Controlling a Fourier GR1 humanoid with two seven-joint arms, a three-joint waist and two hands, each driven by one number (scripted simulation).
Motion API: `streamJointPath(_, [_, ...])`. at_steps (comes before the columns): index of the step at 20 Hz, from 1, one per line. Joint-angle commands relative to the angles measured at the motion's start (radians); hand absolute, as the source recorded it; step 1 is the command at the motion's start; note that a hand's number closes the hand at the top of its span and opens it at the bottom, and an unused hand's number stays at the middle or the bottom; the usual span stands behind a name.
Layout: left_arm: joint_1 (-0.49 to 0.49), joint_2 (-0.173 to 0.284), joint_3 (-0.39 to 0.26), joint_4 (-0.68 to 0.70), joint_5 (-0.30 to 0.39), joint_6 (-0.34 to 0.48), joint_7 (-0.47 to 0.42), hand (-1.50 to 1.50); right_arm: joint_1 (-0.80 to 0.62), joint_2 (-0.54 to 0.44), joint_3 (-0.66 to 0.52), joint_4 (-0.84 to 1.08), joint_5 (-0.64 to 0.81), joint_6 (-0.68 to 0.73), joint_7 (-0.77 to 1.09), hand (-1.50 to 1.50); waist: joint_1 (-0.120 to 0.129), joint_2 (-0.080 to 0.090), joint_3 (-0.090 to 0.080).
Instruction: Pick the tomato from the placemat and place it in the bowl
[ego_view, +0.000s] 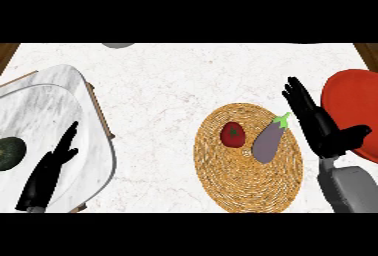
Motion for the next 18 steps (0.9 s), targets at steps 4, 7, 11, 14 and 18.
streamJointPath(4, [-0.111,-0.12,0.027,-0.056,0.061,0.0,-0.021,0.0,0.011,0.135,0.162,-0.014,0.204,-0.252,0.196,1.5,0.019,-0.04,-0.018])
streamJointPath(7, [-0.085,-0.131,0.008,-0.067,0.059,0.0,-0.019,0.0,-0.023,-0.132,0.198,0.05,0.473,-0.274,0.214,1.5,0.004,-0.056,-0.064])
streamJointPath(11, [-0.116,-0.206,0.03,-0.092,0.118,0.016,-0.016,0.0,0.066,0.255,0.103,-0.056,0.445,-0.746,0.115,-1.5,-0.034,-0.052,-0.015])
streamJointPath(14, [-0.165,-0.252,0.017,-0.086,0.103,0.034,-0.02,0.0,0.103,0.315,0.222,-0.136,0.515,-0.914,0.041,-1.5,-0.01,-0.045,-0.014])
streamJointPath(18, [-0.198,-0.262,0.035,-0.001,0.106,0.004,-0.042,0.0,0.141,0.319,0.385,-0.231,0.734,-1.112,0.169,-1.5,-0.007,-0.043,-0.017])
